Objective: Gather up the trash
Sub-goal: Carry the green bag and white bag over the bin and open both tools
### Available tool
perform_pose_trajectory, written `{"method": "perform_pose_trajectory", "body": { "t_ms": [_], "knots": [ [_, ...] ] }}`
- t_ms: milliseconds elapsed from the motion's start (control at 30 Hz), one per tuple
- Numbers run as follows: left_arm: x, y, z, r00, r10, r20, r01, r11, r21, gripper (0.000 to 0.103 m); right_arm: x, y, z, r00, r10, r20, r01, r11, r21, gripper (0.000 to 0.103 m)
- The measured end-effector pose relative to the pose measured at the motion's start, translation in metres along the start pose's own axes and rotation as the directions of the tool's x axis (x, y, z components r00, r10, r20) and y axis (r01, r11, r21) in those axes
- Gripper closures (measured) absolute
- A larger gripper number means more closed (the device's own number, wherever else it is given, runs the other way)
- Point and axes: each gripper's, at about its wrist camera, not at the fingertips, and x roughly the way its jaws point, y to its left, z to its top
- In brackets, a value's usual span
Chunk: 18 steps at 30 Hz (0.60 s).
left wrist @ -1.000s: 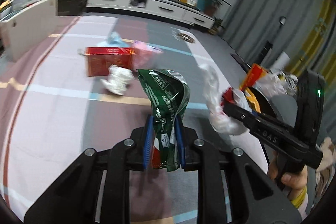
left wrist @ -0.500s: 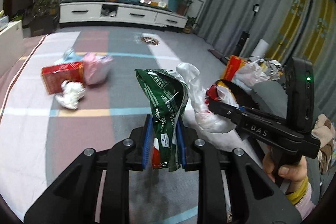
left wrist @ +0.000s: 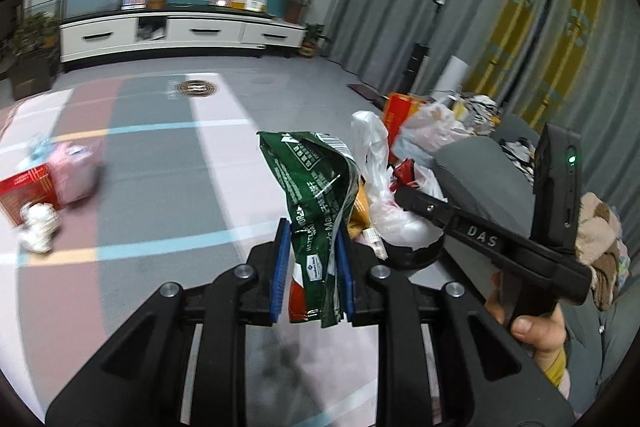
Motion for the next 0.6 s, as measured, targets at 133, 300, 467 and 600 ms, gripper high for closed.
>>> {"method": "perform_pose_trajectory", "body": {
  "t_ms": [133,300,467,600],
  "knots": [
    [0.031,-0.035,0.011,0.997,-0.068,-0.033,0.069,0.997,0.033,0.080,-0.010,-0.036,0.005,0.997,-0.071,0.030,0.068,0.994,0.080,0.085],
    [0.078,-0.067,0.018,0.990,-0.106,-0.097,0.112,0.992,0.054,0.080,-0.016,-0.070,0.009,0.990,-0.135,0.034,0.128,0.981,0.148,0.085],
    [0.114,-0.084,0.016,0.981,-0.120,-0.154,0.131,0.989,0.065,0.079,-0.013,-0.098,0.010,0.989,-0.148,0.007,0.142,0.963,0.230,0.084],
    [0.142,-0.091,0.011,0.971,-0.120,-0.206,0.135,0.989,0.063,0.079,-0.009,-0.118,0.009,0.988,-0.154,-0.017,0.151,0.941,0.303,0.084]
  ]
}}
